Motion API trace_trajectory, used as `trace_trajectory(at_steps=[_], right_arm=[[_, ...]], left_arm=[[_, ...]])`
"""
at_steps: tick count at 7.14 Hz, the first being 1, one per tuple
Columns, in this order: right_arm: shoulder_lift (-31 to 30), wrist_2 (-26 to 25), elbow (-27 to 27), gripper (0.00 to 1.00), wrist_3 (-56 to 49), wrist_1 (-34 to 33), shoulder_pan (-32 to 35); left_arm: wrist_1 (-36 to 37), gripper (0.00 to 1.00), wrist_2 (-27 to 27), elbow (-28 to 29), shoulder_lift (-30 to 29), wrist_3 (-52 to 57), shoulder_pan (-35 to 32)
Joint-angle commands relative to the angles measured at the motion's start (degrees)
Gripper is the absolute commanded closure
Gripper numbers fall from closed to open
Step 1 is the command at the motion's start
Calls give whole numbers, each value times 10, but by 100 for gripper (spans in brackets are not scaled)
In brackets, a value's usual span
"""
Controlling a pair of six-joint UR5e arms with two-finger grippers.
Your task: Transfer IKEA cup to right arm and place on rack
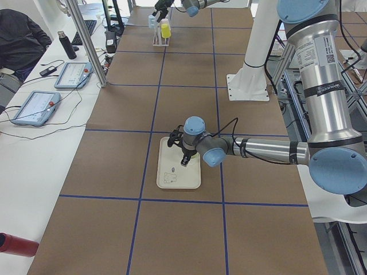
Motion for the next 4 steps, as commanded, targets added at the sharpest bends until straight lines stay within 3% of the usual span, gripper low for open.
trace_trajectory(at_steps=[1,3,4], right_arm=[[0,0,1,0,1,0,0],[0,0,1,0,1,0,0],[-1,0,1,0,1,0,0]], left_arm=[[0,56,-1,1,-1,-1,2],[-1,100,1,1,2,2,1],[-1,100,1,-5,3,3,-3]])
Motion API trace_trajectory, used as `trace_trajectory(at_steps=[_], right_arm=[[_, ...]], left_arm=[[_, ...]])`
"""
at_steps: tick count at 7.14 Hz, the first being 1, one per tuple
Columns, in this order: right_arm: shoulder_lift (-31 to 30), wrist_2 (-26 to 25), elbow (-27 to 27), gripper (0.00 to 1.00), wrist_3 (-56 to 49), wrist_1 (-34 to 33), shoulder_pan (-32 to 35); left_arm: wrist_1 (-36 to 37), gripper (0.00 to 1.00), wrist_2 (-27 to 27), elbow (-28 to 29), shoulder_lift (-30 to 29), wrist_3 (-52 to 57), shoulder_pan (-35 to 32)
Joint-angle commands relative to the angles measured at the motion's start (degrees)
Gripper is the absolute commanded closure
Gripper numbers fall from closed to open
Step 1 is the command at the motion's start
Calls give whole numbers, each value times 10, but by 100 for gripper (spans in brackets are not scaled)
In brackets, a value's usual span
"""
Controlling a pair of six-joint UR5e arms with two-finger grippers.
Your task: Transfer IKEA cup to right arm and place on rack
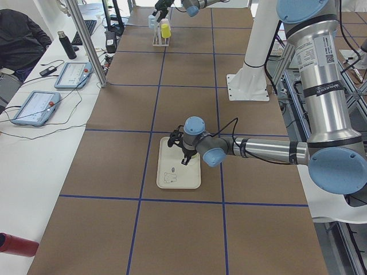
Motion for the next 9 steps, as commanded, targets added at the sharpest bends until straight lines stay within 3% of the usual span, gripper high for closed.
trace_trajectory(at_steps=[1,3,5,7,9], right_arm=[[-1,0,0,0,2,0,0],[-1,0,4,0,3,0,0],[-1,1,15,0,6,1,0],[-2,4,19,0,7,5,-2],[-2,4,10,0,39,32,-2]], left_arm=[[0,100,0,-6,4,2,-8],[11,100,0,-5,-1,-1,-100],[68,100,10,-4,-70,-2,-178],[74,100,17,-7,-138,-71,-183],[70,100,43,-3,-242,-200,-176]])
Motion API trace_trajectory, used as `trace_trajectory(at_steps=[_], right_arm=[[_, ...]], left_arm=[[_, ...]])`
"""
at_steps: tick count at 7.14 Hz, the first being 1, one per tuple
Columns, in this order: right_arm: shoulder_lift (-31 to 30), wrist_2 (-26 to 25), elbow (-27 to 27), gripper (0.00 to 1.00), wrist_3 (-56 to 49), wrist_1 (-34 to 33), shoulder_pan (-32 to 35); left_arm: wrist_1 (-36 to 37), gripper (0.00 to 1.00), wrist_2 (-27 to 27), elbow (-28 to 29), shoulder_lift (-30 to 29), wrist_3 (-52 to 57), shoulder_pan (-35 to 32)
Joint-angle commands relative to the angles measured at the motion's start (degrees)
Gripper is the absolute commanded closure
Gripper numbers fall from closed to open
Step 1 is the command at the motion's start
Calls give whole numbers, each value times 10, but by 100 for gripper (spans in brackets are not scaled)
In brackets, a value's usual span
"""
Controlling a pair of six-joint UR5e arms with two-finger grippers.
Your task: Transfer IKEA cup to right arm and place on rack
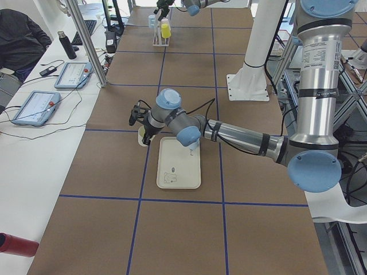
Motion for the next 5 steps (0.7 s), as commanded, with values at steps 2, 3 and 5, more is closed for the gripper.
trace_trajectory(at_steps=[2,3,5], right_arm=[[3,-4,-3,0,20,12,-6],[5,-5,-2,0,21,12,-9],[7,-5,-3,0,23,16,-12]], left_arm=[[-19,100,11,-3,-134,-204,55],[-46,100,12,0,-157,-265,77],[-107,100,72,7,-201,-408,152]])
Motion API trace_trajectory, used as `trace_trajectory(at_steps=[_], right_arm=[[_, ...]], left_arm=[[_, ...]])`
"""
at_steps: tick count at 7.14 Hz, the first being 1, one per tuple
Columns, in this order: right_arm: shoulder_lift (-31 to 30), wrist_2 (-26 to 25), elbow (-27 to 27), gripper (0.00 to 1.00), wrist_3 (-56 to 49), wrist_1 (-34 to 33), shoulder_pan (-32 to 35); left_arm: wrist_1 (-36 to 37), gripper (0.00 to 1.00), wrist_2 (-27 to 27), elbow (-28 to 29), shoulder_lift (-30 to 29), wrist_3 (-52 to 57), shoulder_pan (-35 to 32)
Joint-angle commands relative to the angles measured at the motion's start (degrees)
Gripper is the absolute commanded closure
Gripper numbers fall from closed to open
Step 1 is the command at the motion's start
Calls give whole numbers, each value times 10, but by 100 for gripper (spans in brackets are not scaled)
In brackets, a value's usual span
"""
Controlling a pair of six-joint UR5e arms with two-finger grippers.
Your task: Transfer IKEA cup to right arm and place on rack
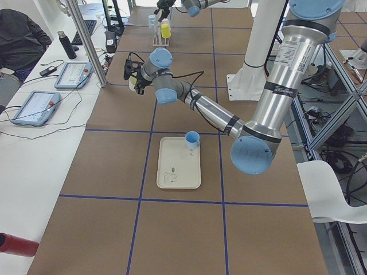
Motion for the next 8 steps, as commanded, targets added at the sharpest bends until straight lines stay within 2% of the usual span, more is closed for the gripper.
trace_trajectory(at_steps=[1,2,4,6,8], right_arm=[[2,0,4,0,1,1,-3],[3,-1,6,0,12,1,-6],[25,-8,0,0,63,18,-18],[42,-117,3,0,114,38,-80],[41,-185,-11,0,172,109,-114]], left_arm=[[-35,100,74,4,-47,-136,76],[-56,100,119,5,-63,-202,111],[-167,100,232,38,-84,-351,197],[-218,100,324,81,-135,-468,256],[-295,100,395,137,-180,-537,299]])
